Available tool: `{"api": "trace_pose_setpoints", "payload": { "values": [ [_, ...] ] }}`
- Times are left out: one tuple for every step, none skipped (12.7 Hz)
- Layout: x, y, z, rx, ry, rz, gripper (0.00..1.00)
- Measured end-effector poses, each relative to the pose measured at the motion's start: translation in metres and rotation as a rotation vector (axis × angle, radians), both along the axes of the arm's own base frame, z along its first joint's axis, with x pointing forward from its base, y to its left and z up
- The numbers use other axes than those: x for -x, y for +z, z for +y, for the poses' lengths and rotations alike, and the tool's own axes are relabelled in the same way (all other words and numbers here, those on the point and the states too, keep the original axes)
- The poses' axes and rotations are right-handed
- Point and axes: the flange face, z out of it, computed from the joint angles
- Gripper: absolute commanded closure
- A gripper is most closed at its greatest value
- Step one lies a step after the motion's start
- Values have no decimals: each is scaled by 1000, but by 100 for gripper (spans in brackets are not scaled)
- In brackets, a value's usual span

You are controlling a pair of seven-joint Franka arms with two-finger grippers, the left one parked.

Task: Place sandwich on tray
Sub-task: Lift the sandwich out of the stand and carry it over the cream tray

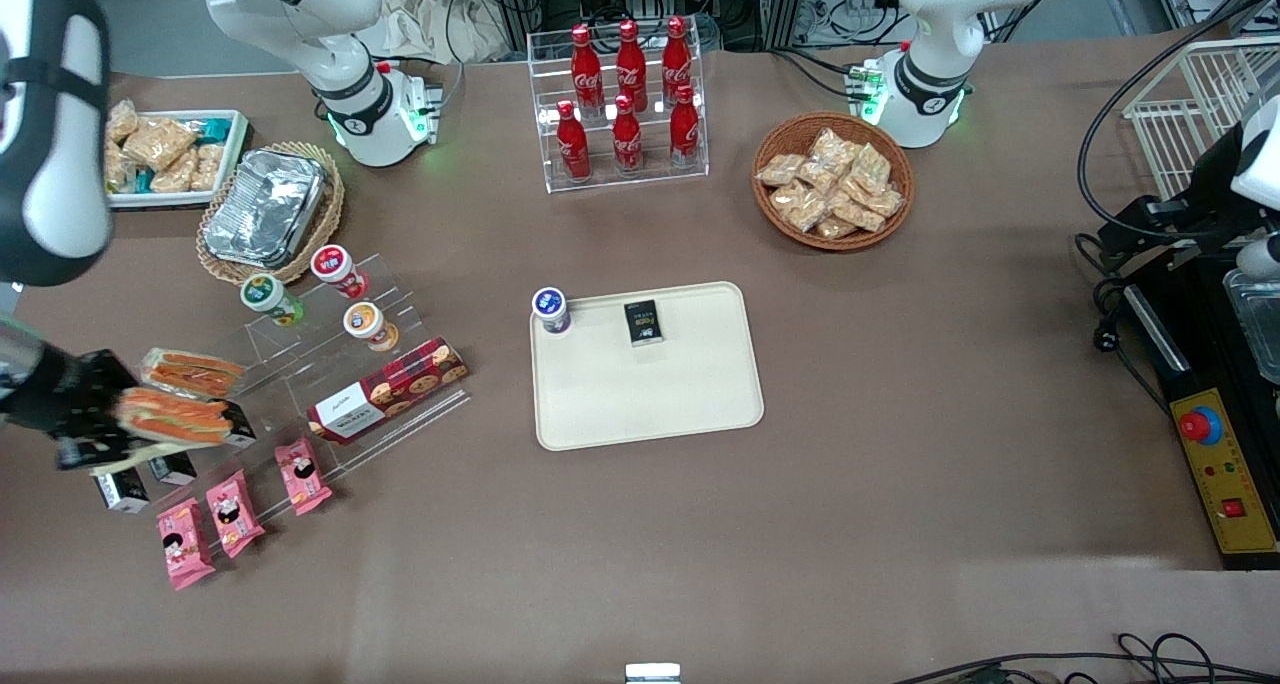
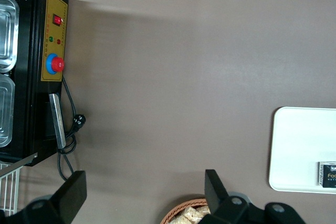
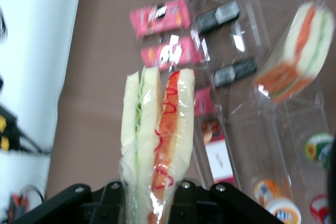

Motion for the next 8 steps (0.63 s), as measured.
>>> {"api": "trace_pose_setpoints", "payload": {
  "values": [
    [1, 0, 29, 2, 47, 6, 85],
    [2, 1, 56, 8, 95, 7, 85],
    [6, 3, 84, 12, 144, 8, 85],
    [11, 6, 113, 13, 192, 6, 85],
    [16, 8, 143, 14, 239, 3, 85],
    [23, 8, 173, 15, 286, 1, 85],
    [30, 8, 202, 16, 330, -2, 85],
    [37, 8, 228, 18, 373, -10, 85]
  ]
}}
